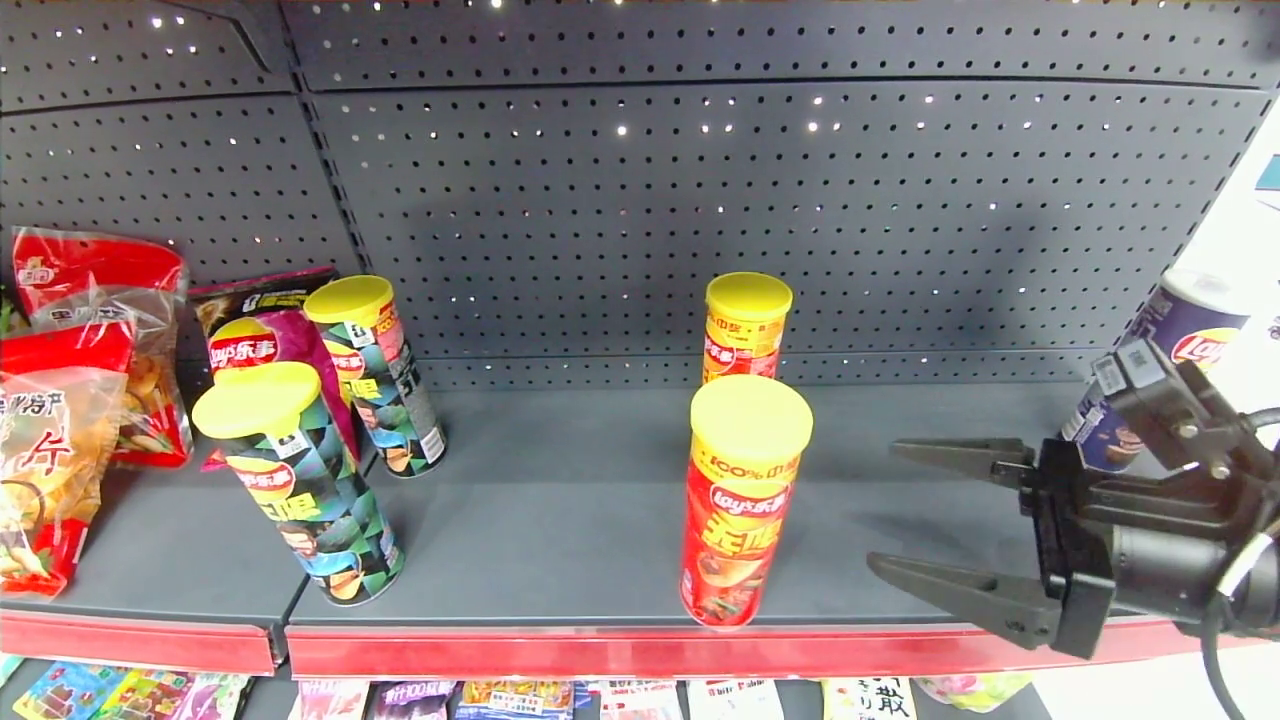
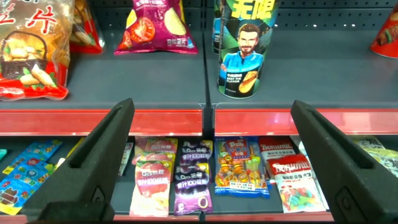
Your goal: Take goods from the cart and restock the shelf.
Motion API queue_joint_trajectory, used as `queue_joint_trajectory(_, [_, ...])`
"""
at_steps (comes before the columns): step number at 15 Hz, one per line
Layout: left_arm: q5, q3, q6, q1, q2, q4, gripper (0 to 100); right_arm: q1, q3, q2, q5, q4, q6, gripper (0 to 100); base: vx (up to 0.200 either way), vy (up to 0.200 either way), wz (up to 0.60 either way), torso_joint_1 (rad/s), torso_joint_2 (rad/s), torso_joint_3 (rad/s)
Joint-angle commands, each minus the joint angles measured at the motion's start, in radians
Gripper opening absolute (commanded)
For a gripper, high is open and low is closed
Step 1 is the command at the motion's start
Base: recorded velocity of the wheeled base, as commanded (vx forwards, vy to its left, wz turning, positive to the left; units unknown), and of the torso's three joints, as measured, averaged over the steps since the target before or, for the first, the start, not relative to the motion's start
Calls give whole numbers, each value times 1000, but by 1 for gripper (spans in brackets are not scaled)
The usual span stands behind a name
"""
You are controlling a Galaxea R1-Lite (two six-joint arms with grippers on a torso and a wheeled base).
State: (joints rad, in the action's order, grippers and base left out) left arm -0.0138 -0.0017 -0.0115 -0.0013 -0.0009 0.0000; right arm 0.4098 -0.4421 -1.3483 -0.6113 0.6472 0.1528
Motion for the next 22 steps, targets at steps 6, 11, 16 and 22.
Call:
queue_joint_trajectory(6, [0,0,-1,0,1,0,100,-59,-21,-199,-199,43,136,100,0,0,0,0,0,0])
queue_joint_trajectory(11, [0,0,-1,0,1,0,100,-51,-50,-244,-197,42,143,100,0,0,0,0,0,0])
queue_joint_trajectory(16, [0,0,-1,0,1,0,100,17,-79,-287,-189,42,143,100,0,0,0,0,0,0])
queue_joint_trajectory(22, [0,0,-1,0,1,0,100,21,-101,-328,-182,42,145,100,0,0,0,0,0,0])
